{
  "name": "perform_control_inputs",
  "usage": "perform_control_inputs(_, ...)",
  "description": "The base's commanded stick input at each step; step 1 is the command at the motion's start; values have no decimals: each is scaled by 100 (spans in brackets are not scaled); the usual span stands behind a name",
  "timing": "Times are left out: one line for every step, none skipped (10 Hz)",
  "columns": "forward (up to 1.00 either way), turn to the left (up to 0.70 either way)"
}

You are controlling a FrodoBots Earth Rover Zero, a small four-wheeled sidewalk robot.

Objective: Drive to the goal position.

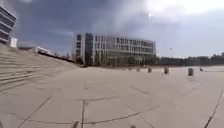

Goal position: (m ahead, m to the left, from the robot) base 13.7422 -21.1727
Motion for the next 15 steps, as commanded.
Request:
perform_control_inputs(70,0)
perform_control_inputs(70,0)
perform_control_inputs(70,0)
perform_control_inputs(70,0)
perform_control_inputs(70,-27)
perform_control_inputs(70,-35)
perform_control_inputs(70,-35)
perform_control_inputs(70,-35)
perform_control_inputs(70,-35)
perform_control_inputs(70,-35)
perform_control_inputs(70,-35)
perform_control_inputs(70,-23)
perform_control_inputs(70,0)
perform_control_inputs(70,0)
perform_control_inputs(70,0)
